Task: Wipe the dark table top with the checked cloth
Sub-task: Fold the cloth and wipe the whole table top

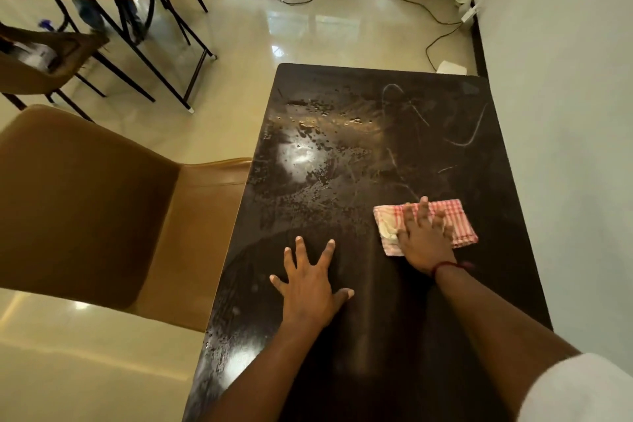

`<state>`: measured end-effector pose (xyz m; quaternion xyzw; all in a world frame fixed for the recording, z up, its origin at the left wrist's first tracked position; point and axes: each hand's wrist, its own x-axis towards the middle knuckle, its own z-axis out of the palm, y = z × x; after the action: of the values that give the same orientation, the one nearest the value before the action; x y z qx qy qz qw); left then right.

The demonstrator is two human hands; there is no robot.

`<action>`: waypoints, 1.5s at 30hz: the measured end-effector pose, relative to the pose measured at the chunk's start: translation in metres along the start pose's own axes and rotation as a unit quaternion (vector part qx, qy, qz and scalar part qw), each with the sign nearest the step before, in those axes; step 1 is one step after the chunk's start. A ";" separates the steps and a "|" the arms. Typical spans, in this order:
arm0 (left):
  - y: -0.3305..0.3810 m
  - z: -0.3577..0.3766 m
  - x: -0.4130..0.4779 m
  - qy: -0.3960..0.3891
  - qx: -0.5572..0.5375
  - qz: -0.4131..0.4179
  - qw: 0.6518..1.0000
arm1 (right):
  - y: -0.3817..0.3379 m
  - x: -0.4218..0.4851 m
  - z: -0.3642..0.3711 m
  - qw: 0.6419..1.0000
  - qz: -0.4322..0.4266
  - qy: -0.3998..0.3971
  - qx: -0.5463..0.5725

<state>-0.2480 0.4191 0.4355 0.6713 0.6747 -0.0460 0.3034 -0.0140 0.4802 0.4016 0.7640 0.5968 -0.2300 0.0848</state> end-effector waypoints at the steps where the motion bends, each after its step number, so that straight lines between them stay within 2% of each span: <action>1: -0.006 -0.004 0.001 0.012 0.001 0.006 1.000 | -0.010 0.000 0.002 0.999 -0.032 -0.005 -0.018; 3: -0.018 -0.011 0.003 0.034 0.001 0.012 0.999 | -0.013 -0.010 0.006 0.994 -0.096 -0.026 -0.049; 6: -0.045 -0.019 0.007 0.057 -0.005 -0.005 0.998 | 0.020 -0.029 0.011 0.978 -0.180 -0.061 -0.086; 9: -0.071 -0.022 0.009 0.068 -0.001 -0.029 0.997 | 0.026 -0.029 0.010 0.990 -0.121 -0.049 -0.048; 12: -0.089 -0.020 0.007 0.081 -0.001 -0.047 0.996 | -0.022 -0.014 0.012 1.000 -0.009 0.010 0.000; 14: -0.095 -0.020 0.007 0.091 -0.003 -0.044 0.995 | -0.055 -0.007 0.013 1.000 -0.007 0.015 0.007; 17: -0.100 -0.023 0.006 0.106 0.006 -0.036 0.994 | -0.069 -0.016 0.020 0.992 -0.116 -0.016 -0.047; 19: -0.104 -0.026 0.006 0.114 -0.005 -0.041 0.993 | -0.053 -0.027 0.023 0.972 -0.212 -0.042 -0.091; 21: -0.111 -0.029 0.007 0.118 -0.017 -0.052 0.991 | -0.030 -0.026 0.020 0.958 -0.256 -0.072 -0.106; 23: -0.116 -0.029 0.008 0.115 -0.020 -0.049 0.992 | -0.023 -0.016 0.015 0.973 -0.205 -0.061 -0.089; 26: -0.124 -0.030 0.009 0.108 -0.023 -0.037 0.993 | -0.068 0.003 0.016 0.999 -0.049 -0.002 -0.016; 28: -0.125 -0.031 0.009 0.110 -0.019 -0.030 0.993 | -0.105 0.007 0.019 1.000 -0.028 0.010 -0.006; 31: -0.125 -0.033 0.010 0.105 -0.015 -0.026 0.994 | -0.132 -0.006 0.030 0.986 -0.153 -0.012 -0.060; 33: -0.125 -0.033 0.010 0.100 -0.009 -0.027 0.995 | -0.119 -0.018 0.030 0.956 -0.265 -0.040 -0.121; 35: -0.127 -0.032 0.010 0.098 -0.007 -0.030 0.995 | -0.095 -0.015 0.022 0.932 -0.326 -0.059 -0.148; 37: -0.127 -0.030 0.012 0.101 -0.006 -0.032 0.994 | -0.080 0.003 0.015 0.952 -0.278 -0.041 -0.118; 39: -0.126 -0.030 0.011 0.106 -0.007 -0.035 0.994 | -0.096 0.018 0.012 0.987 -0.148 -0.026 -0.055; 41: -0.125 -0.031 0.010 0.108 -0.017 -0.038 0.993 | -0.133 0.021 0.017 0.998 -0.058 0.001 -0.023; 43: -0.125 -0.032 0.011 0.108 -0.016 -0.038 0.993 | -0.168 0.013 0.025 0.997 -0.074 0.007 -0.023; 45: -0.125 -0.033 0.009 0.107 -0.009 -0.036 0.994 | -0.183 0.000 0.037 0.983 -0.172 0.001 -0.061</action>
<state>-0.3751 0.4311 0.4151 0.6453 0.7272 0.0215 0.2331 -0.1973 0.5150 0.3954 0.6438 0.7321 -0.2034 0.0905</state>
